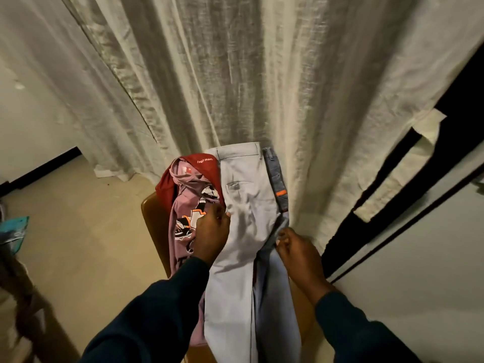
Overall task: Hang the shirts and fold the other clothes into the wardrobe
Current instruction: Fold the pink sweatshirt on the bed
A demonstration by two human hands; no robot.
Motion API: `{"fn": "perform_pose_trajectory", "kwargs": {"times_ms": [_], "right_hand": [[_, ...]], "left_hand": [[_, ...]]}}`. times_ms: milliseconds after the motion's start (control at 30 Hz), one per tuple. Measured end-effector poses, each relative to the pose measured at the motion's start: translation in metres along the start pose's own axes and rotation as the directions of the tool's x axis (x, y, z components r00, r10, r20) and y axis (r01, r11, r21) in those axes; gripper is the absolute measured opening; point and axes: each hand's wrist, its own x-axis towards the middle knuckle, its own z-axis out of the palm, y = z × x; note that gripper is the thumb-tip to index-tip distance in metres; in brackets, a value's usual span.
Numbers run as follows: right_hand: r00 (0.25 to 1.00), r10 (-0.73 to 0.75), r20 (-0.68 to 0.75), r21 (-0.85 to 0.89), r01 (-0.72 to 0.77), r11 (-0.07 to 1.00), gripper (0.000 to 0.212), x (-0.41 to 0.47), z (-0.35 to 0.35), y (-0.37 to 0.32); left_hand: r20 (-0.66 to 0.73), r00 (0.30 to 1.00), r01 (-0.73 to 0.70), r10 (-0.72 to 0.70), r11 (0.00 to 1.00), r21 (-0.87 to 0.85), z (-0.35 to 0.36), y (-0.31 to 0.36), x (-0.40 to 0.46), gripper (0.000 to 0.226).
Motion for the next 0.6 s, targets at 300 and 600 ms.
{"fn": "perform_pose_trajectory", "kwargs": {"times_ms": [300,600], "right_hand": [[0.995,0.072,-0.069,0.113,-0.064,0.991,0.018,0.079,0.050,-0.046],[0.999,-0.037,0.026,0.307,0.027,0.951,0.038,0.133,0.102,-0.129]], "left_hand": [[0.109,0.991,0.090,-0.075,0.987,-0.134,0.007,-0.031,0.081,0.013],[-0.136,0.978,0.103,-0.158,0.934,-0.342,-0.017,-0.062,0.091,0.017]]}}
